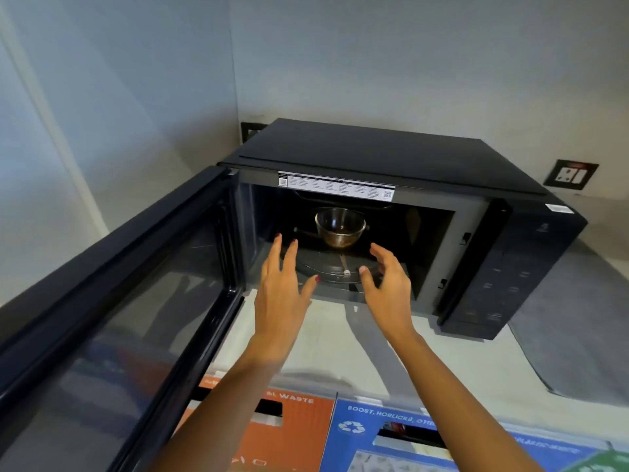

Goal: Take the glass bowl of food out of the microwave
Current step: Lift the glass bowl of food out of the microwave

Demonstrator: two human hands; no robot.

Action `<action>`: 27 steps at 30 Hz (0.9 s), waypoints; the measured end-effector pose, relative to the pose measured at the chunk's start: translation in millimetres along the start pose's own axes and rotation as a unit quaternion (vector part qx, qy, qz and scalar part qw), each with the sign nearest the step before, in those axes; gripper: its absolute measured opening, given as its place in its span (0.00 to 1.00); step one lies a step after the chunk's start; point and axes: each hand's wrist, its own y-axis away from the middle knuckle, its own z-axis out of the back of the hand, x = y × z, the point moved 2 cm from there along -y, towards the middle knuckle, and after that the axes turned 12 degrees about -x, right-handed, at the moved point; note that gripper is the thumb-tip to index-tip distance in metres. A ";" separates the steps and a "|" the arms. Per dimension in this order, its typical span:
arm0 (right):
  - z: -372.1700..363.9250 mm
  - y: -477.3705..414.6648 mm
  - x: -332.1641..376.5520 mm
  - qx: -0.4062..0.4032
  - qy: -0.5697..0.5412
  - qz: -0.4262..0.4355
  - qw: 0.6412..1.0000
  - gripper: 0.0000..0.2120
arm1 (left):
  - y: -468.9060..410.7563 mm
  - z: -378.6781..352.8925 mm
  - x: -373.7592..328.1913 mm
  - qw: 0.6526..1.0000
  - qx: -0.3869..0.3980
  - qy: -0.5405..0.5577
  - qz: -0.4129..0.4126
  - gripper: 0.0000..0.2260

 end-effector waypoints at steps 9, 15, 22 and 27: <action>-32.4 -54.8 -39.5 0.032 0.003 -0.025 0.999 0.28 | -57.0 -73.2 22.4 0.987 0.079 0.133 0.049 0.34; -56.9 -88.5 -59.6 0.082 -0.020 -0.065 0.994 0.34 | -93.9 -108.4 33.5 0.969 0.102 0.208 0.089 0.34; -80.2 -106.2 -72.2 0.139 -0.025 -0.080 0.987 0.38 | -114.9 -133.0 40.8 0.956 0.142 0.238 0.096 0.32; -87.1 -106.2 -73.6 0.117 -0.044 -0.094 0.988 0.35 | -117.2 -136.5 38.5 0.953 0.137 0.252 0.099 0.30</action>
